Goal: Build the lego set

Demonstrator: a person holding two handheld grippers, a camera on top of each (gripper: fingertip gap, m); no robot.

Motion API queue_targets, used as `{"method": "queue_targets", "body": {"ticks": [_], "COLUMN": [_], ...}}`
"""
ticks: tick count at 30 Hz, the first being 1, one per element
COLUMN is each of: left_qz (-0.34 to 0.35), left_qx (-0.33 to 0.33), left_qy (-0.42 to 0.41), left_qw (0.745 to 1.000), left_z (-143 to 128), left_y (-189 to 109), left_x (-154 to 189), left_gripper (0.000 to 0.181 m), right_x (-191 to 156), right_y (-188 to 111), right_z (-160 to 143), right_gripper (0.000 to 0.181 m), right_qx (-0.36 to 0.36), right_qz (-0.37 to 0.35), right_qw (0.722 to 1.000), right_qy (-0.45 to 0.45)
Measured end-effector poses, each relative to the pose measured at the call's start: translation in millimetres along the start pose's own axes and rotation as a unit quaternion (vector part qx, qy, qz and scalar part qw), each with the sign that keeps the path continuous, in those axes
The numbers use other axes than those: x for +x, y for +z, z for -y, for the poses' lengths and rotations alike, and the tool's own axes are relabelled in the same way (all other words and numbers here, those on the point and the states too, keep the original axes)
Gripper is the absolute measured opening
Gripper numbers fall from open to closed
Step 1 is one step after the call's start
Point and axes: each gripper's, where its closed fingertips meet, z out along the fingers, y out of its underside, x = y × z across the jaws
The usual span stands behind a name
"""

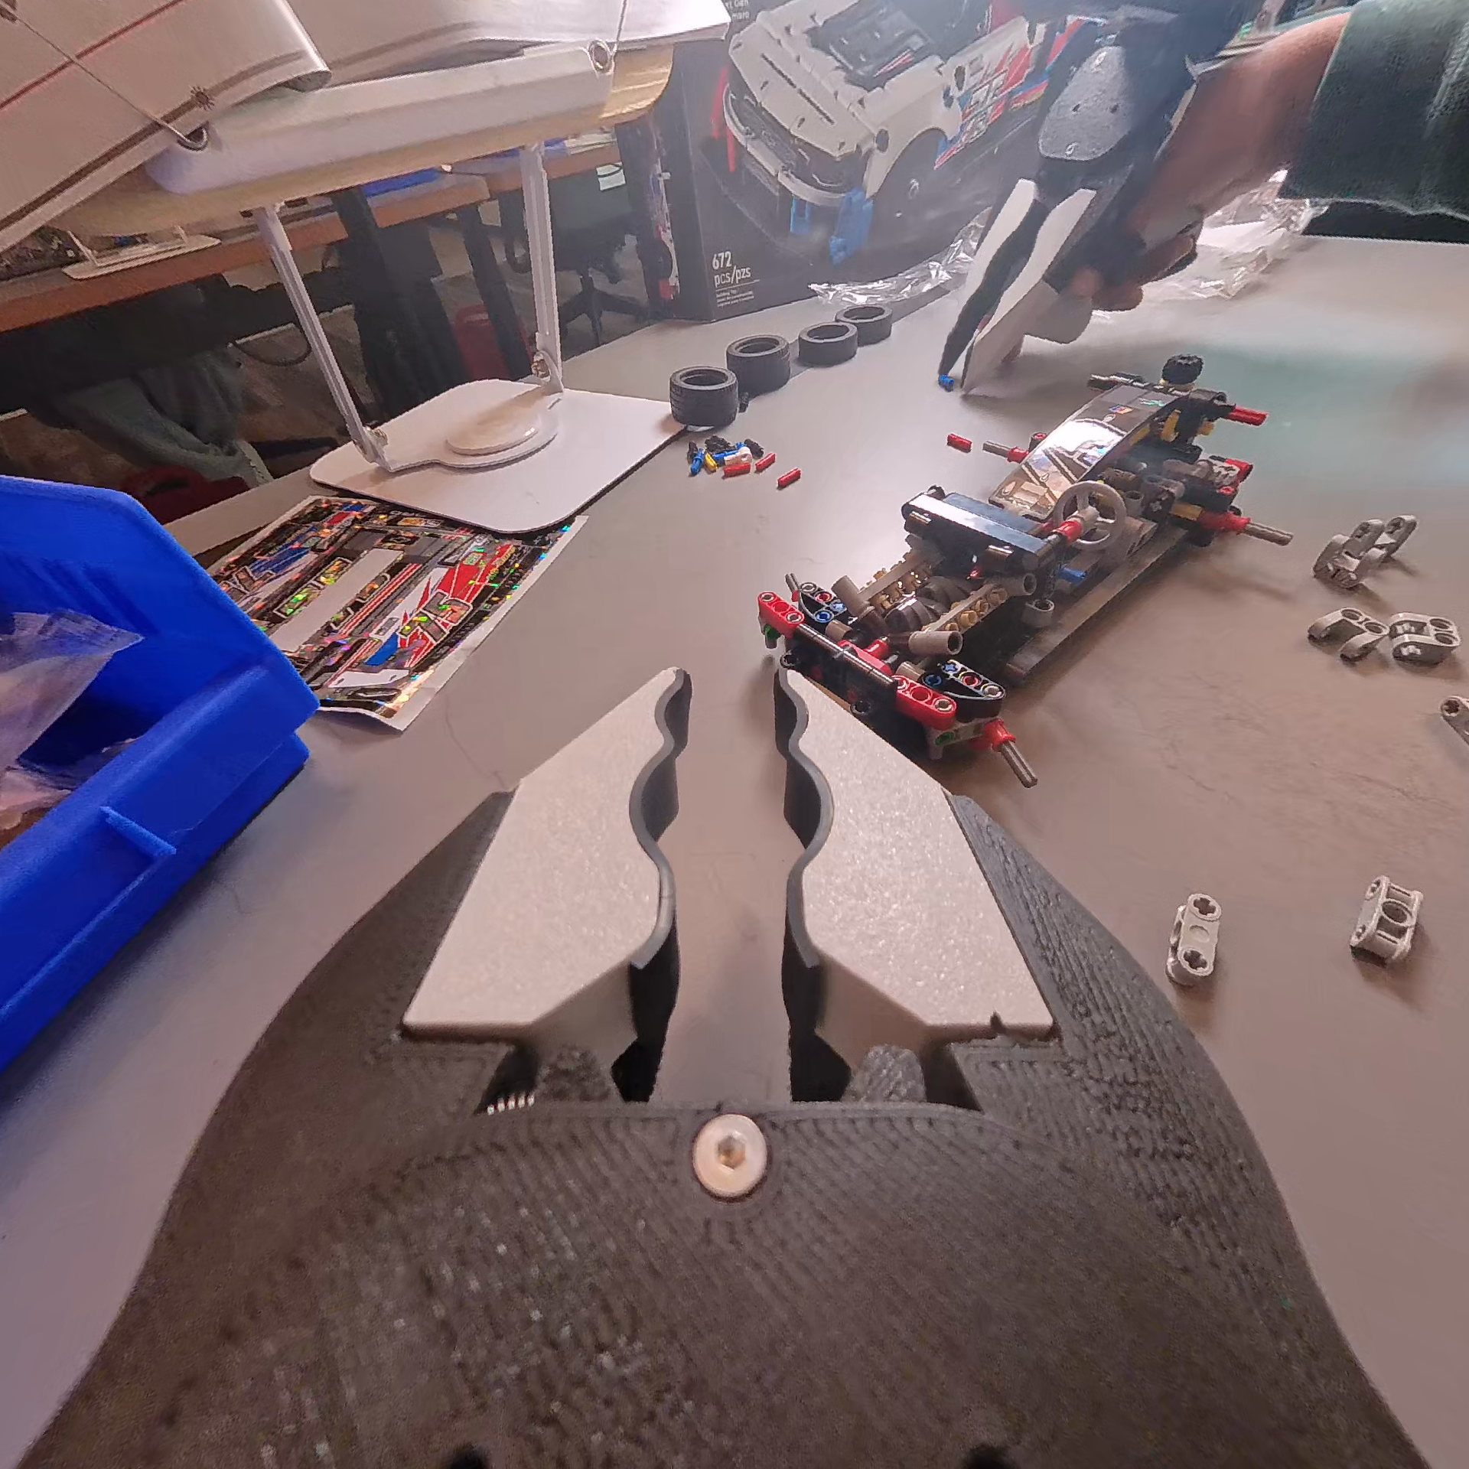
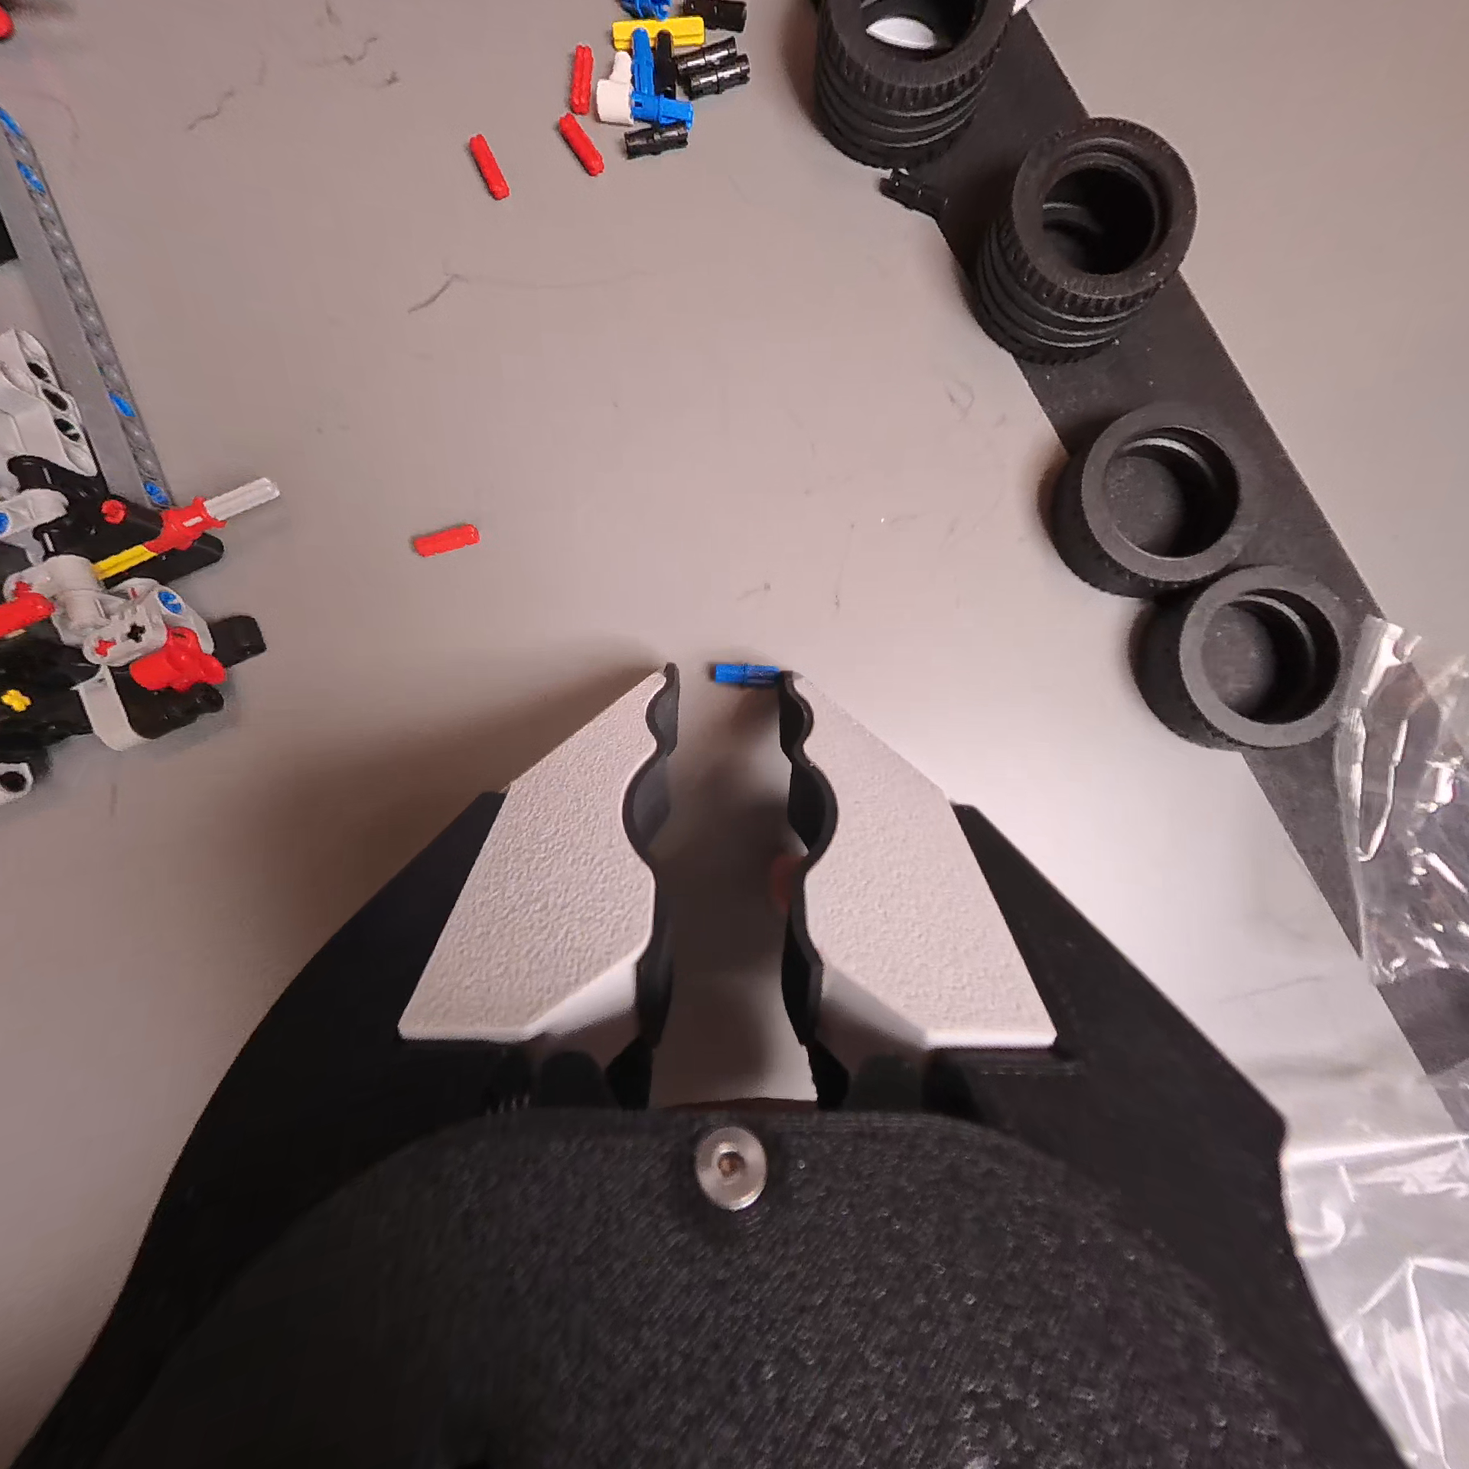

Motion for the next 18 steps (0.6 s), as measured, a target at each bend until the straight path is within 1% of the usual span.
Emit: {"method": "queue_targets", "body": {"ticks": [6, 15, 18], "left_qz": [-0.001, -0.007, -0.007], "left_qx": [0.002, 0.001, 0.001], "left_qy": [-0.001, -0.003, -0.004], "left_qw": [1.000, 1.000, 1.000], "left_z": [0.4, 0.1, 0.0], "left_y": [-1.2, -0.9, -1.1], "left_x": [-0.4, 1.2, 0.9], "left_gripper": [0.019, 0.019, 0.019], "right_x": [3.7, -6.4, -9.7], "right_y": [6.0, 11.4, 13.0], "right_z": [7.5, 14.8, 17.8], "right_gripper": [0.014, 0.014, 0.020], "right_qx": [-0.016, -0.018, -0.016], "right_qz": [0.004, 0.011, 0.007], "right_qw": [1.000, 0.998, 0.997], "right_qy": [-0.014, -0.056, -0.070]}}
